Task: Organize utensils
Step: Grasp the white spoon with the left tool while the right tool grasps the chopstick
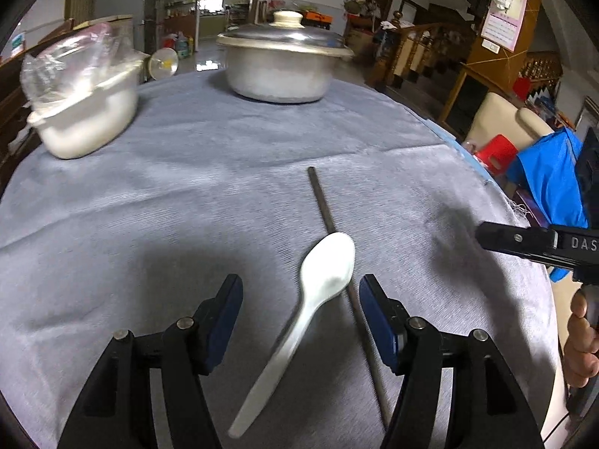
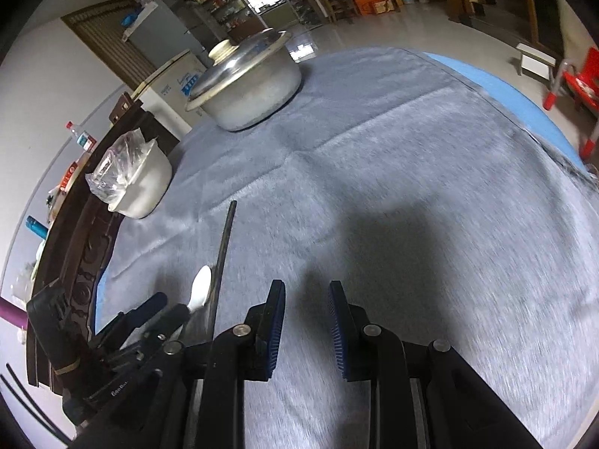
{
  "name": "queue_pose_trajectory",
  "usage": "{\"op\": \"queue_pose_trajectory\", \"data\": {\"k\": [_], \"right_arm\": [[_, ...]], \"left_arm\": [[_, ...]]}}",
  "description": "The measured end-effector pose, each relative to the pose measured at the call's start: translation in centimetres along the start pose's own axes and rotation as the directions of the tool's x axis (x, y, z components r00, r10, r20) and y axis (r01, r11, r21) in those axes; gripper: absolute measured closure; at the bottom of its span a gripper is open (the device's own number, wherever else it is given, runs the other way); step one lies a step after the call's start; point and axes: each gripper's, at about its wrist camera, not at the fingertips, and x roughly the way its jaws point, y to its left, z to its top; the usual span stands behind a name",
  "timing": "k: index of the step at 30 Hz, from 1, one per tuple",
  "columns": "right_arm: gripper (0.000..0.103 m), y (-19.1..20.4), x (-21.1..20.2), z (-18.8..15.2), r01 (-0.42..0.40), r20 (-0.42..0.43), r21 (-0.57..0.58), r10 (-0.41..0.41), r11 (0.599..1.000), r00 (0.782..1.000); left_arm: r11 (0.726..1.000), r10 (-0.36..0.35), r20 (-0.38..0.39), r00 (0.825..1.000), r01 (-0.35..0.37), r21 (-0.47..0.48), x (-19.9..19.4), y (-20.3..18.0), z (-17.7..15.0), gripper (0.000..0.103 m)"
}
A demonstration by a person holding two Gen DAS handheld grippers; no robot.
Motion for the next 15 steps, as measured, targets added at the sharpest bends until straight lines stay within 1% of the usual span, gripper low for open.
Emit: {"op": "queue_pose_trajectory", "data": {"k": [3,7,8,9,11,13,15], "right_arm": [[0.078,0.7,1.0,1.0,-0.005,-0.008,-0.017,0.004,1.0,1.0],[0.078,1.7,2.2,2.1,-0.005,-0.013,-0.051,0.004,0.999,1.0],[0.078,2.0,2.5,2.3,-0.006,-0.017,-0.059,0.005,0.998,1.0],[0.078,2.2,2.8,2.6,-0.01,-0.021,-0.066,0.008,0.998,1.0],[0.078,2.8,3.6,3.1,-0.021,-0.041,-0.078,0.017,0.997,0.999],[0.078,3.5,4.7,3.6,-0.039,-0.071,-0.092,0.032,0.995,0.997],[0.078,4.5,6.1,4.2,-0.05,-0.104,-0.111,0.038,0.993,0.994]], "left_arm": [[1.0,-0.024,-0.016,1.0,0.024,0.01,1.1,-0.6,0.6,0.037],[1.0,-0.011,-0.021,1.0,0.011,0.024,2.1,-0.8,0.7,0.038],[1.0,-0.009,-0.011,1.0,0.009,0.02,2.1,-0.6,0.8,0.047],[1.0,-0.012,-0.009,1.0,0.012,0.015,2.2,-0.4,0.9,0.06],[1.0,-0.018,-0.008,1.0,0.018,-0.012,2.4,0.4,1.2,0.07],[0.997,-0.046,0.003,0.999,0.046,-0.057,2.2,1.5,1.3,0.07],[0.995,-0.037,0.02,0.999,0.038,-0.093,1.8,2.6,1.3,0.07]]}}
